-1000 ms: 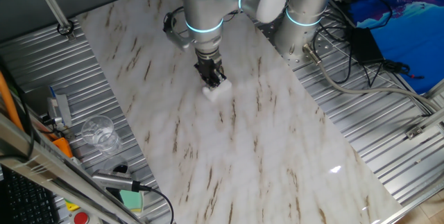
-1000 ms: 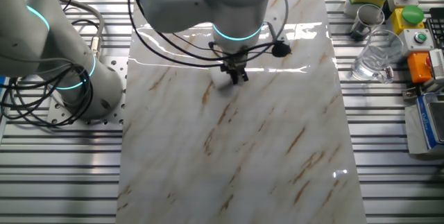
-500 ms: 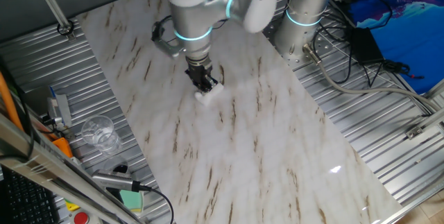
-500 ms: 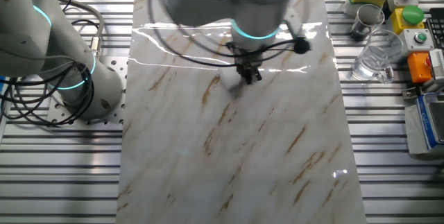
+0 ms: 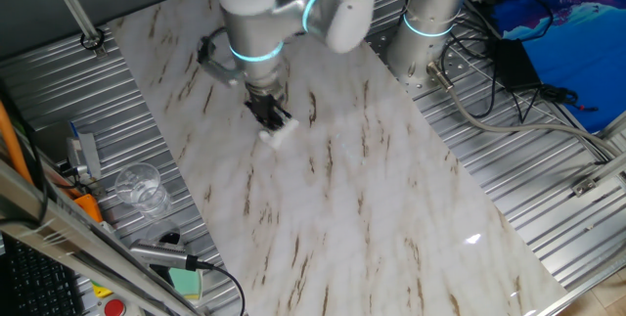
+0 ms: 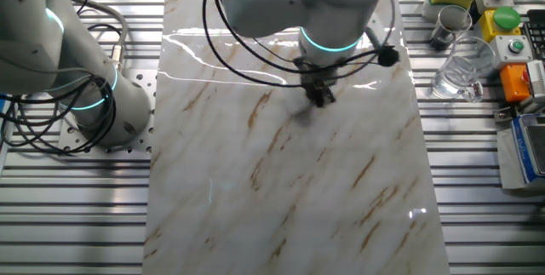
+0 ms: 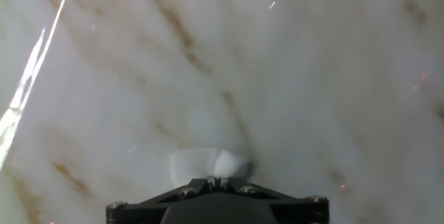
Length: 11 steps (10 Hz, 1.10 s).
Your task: Clean the tabletop with a sponge
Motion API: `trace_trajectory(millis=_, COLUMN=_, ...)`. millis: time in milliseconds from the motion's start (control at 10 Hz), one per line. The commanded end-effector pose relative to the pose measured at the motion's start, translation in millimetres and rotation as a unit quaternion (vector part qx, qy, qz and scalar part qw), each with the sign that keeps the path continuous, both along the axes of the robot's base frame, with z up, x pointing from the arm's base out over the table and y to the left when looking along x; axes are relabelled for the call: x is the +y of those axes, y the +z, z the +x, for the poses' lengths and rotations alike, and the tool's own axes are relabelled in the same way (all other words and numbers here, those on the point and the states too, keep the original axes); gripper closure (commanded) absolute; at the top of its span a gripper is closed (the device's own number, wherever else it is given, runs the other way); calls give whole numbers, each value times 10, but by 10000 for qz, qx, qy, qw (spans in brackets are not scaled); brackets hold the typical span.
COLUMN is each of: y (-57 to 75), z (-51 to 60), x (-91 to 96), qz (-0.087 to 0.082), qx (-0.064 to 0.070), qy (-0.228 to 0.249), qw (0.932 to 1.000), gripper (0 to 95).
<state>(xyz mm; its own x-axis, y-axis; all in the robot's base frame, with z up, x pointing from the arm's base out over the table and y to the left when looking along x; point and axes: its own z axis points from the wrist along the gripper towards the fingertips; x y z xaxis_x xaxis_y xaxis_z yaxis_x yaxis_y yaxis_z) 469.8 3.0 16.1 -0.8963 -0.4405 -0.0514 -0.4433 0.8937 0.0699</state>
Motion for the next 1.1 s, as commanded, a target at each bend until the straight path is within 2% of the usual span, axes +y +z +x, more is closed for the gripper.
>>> trace_trajectory(millis=100, y=61, z=106, x=-286, qz=63, qx=194, qy=651, qw=9977, gripper=950)
trace_trajectory(millis=200, y=63, z=101, x=-373, qz=63, qx=174, qy=751, qw=9970, gripper=950)
trace_trajectory(millis=400, y=87, z=13, x=-643, qz=40, qx=144, qy=1071, qw=9941, gripper=950)
trace_trajectory(millis=600, y=116, z=-56, x=-774, qz=28, qx=137, qy=1228, qw=9923, gripper=950)
trace_trajectory(millis=700, y=123, z=-70, x=-791, qz=80, qx=127, qy=1172, qw=9930, gripper=950)
trace_trajectory(millis=900, y=85, z=-48, x=-730, qz=324, qx=127, qy=1052, qw=9938, gripper=950)
trace_trajectory(millis=1000, y=56, z=-45, x=-637, qz=415, qx=125, qy=979, qw=9943, gripper=950)
trace_trajectory(millis=1100, y=48, z=-48, x=-533, qz=437, qx=129, qy=919, qw=9947, gripper=950)
